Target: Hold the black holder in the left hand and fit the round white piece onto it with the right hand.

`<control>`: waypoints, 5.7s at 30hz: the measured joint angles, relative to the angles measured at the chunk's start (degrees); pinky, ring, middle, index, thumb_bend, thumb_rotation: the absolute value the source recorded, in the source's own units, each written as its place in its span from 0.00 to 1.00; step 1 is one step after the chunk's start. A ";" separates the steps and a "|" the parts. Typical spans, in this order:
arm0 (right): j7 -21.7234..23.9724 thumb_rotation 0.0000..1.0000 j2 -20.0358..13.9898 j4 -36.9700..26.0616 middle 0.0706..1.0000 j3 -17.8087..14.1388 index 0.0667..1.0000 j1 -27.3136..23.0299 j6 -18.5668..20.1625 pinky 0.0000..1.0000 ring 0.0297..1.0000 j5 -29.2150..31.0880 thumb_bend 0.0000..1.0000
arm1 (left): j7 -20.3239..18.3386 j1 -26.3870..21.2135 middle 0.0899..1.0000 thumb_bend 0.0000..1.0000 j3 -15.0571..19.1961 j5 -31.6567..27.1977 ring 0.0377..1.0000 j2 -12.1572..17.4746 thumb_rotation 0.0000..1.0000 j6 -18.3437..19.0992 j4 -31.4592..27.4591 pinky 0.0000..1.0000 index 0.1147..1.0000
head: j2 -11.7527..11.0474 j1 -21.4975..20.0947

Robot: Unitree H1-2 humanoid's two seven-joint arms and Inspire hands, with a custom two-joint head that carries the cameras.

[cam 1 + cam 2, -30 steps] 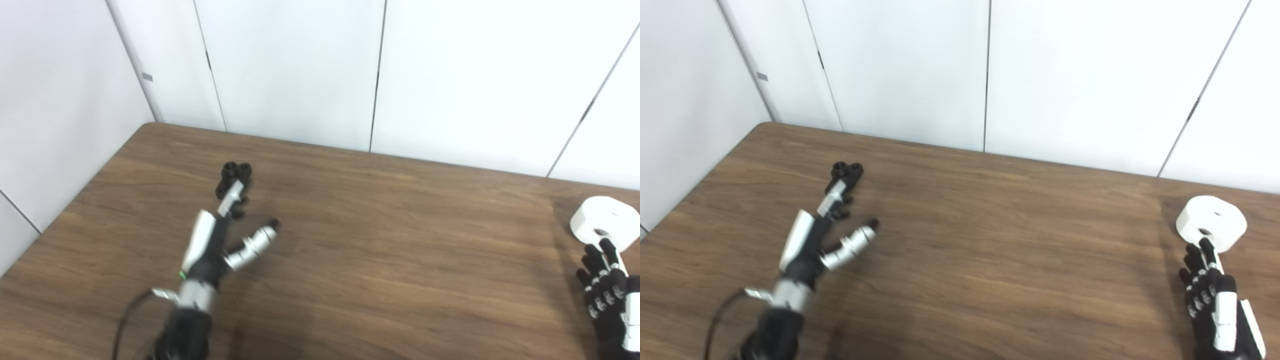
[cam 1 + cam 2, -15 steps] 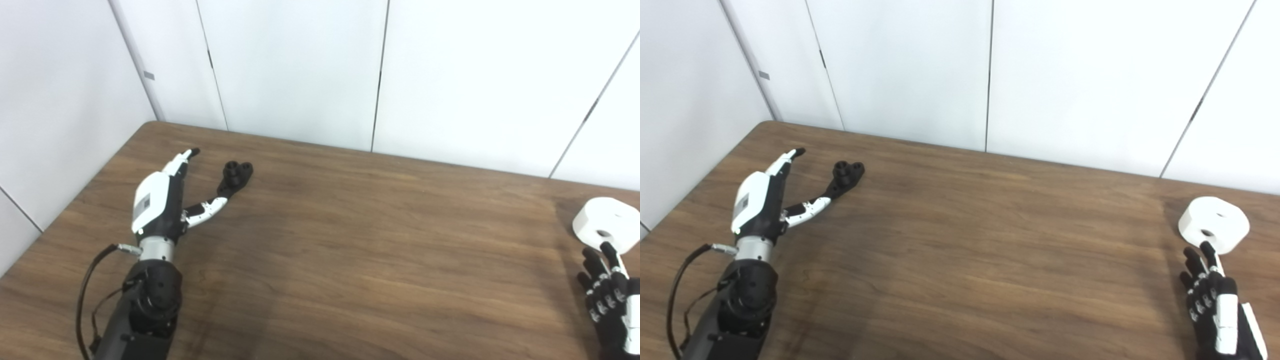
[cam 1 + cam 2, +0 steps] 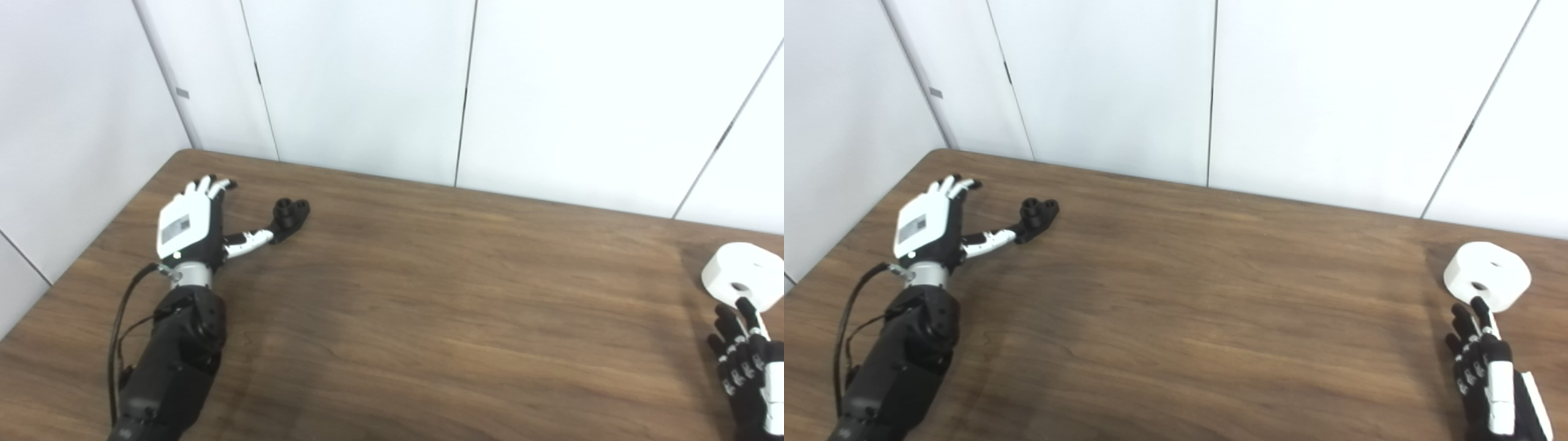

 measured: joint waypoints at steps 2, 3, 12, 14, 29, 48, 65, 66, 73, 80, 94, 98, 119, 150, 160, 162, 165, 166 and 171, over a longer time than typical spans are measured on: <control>0.05 0.94 0.00 0.00 0.96 0.00 1.00 0.01 -0.04 1.00 1.00 0.00 0.63 | -0.28 -0.99 0.97 0.94 -1.56 0.35 1.00 0.09 0.57 0.48 1.44 1.00 0.80 | 0.09 0.00; 0.06 0.94 0.00 0.00 0.96 -0.01 1.00 0.02 -0.06 1.00 1.00 0.00 0.63 | -0.49 -1.45 0.97 0.95 -2.20 0.48 1.00 0.15 0.58 0.64 1.66 1.00 0.80 | 0.09 -0.09; 0.03 0.95 0.09 -0.73 0.96 0.11 1.00 0.42 -0.05 1.00 1.00 -0.27 0.64 | -5.95 -4.91 0.98 1.00 -2.95 4.09 1.00 -1.23 0.67 2.50 4.02 1.00 0.82 | 0.53 -0.44; 0.03 0.94 0.13 -0.74 0.96 0.18 1.00 0.43 -0.04 1.00 1.00 -0.31 0.64 | -6.14 -5.02 0.98 1.00 -3.01 4.51 1.00 -2.08 0.68 2.50 4.80 1.00 0.81 | 0.53 -0.53; -0.06 0.91 0.30 -1.32 0.97 0.39 1.00 0.81 -0.04 1.00 1.00 -0.63 0.64 | -3.33 -7.35 0.96 0.93 -2.37 7.43 1.00 -3.68 0.58 2.60 10.83 1.00 0.79 | 1.05 -0.53; -0.11 0.93 0.46 -2.17 0.96 0.69 1.00 1.47 0.21 1.00 1.00 -0.56 0.62 | 4.79 -8.47 0.86 0.88 -4.35 5.83 0.93 -3.80 0.46 2.42 14.20 0.98 0.62 | 1.93 -0.97; -0.08 0.93 0.60 -2.90 0.97 0.96 1.00 2.04 0.29 1.00 1.00 -0.31 0.63 | 7.89 -9.16 0.76 0.85 -5.11 3.87 0.86 -4.01 0.29 2.41 14.50 0.89 0.50 | 2.55 -1.14; -0.06 0.93 0.59 -2.90 0.97 0.98 1.00 2.04 0.28 1.00 1.00 -0.32 0.64 | 7.89 -9.16 0.76 0.85 -5.18 3.87 0.86 -4.01 0.28 2.41 14.50 0.89 0.50 | 2.55 -1.14; -0.07 0.91 0.49 -3.04 0.97 1.29 1.00 2.17 0.23 1.00 1.00 -0.41 0.65 | 8.27 -9.16 0.76 0.88 -5.69 3.78 0.85 -3.91 0.22 2.39 14.49 0.86 0.50 | 2.55 -1.32; 0.09 0.88 0.38 -3.07 0.96 1.47 1.00 2.21 0.16 1.00 1.00 -0.33 0.68 | 8.29 -9.29 0.75 0.89 -5.98 4.18 0.85 -3.50 0.23 2.41 15.42 0.85 0.52 | 2.90 -1.23; 0.27 0.87 0.30 -3.31 0.93 1.76 1.00 2.32 0.08 1.00 1.00 -0.50 0.69 | 8.43 -10.20 0.72 0.89 -7.40 3.81 0.82 -2.65 0.22 2.39 17.02 0.81 0.45 | 3.08 -1.41; 0.33 0.86 0.30 -3.52 0.93 1.91 1.00 2.51 0.08 1.00 1.00 -0.48 0.68 | 8.45 -10.25 0.72 0.60 -8.00 3.72 0.83 -2.25 0.11 2.33 17.19 0.82 0.42 | 3.25 -1.49; 0.35 0.88 0.25 -3.74 0.93 2.24 1.00 2.66 -0.05 1.00 1.00 -0.85 0.66 | 8.48 -10.49 0.71 0.52 -7.72 -2.30 0.83 -2.04 0.04 1.23 17.18 0.80 0.42 | 3.69 -1.85; -3.02 0.90 2.55 -6.56 0.94 4.91 1.00 3.35 2.20 1.00 1.00 -3.90 0.62 | -9.15 4.01 0.74 0.51 -20.45 0.17 0.83 -3.84 0.06 -2.05 -15.50 0.75 0.42 | 7.29 -10.10; -5.49 0.92 4.79 -10.04 0.93 6.91 1.00 4.26 5.29 1.00 0.99 -6.75 0.58 | -12.85 9.61 0.75 0.52 -24.80 3.93 0.84 -5.23 0.06 -8.42 -22.05 0.72 0.42 | 10.72 -15.55; -6.23 0.92 5.19 -10.87 0.93 7.14 1.00 4.31 6.31 1.00 0.99 -7.29 0.57 | -13.08 10.50 0.74 0.52 -25.13 4.48 0.84 -5.91 0.05 -9.59 -22.68 0.72 0.42 | 10.90 -15.82; -6.67 0.93 5.55 -11.74 0.93 7.47 1.00 4.45 7.42 1.00 0.99 -7.90 0.58 | -13.32 11.62 0.74 0.52 -25.52 4.98 0.83 -6.42 0.05 -11.53 -23.19 0.75 0.42 | 12.30 -17.22; -6.80 0.93 5.56 -12.09 0.93 7.60 1.00 4.46 7.94 1.00 0.99 -8.15 0.58 | -13.57 11.89 0.74 0.52 -25.78 5.24 0.83 -6.53 0.05 -11.83 -23.49 0.76 0.42 | 12.57 -17.40; -7.19 0.92 6.15 -13.74 0.93 7.90 1.00 4.42 9.69 1.00 0.99 -8.97 0.58 | -14.38 13.55 0.74 0.52 -27.05 4.83 0.83 -7.64 0.05 -16.18 -23.93 0.79 0.42 | 13.71 -17.93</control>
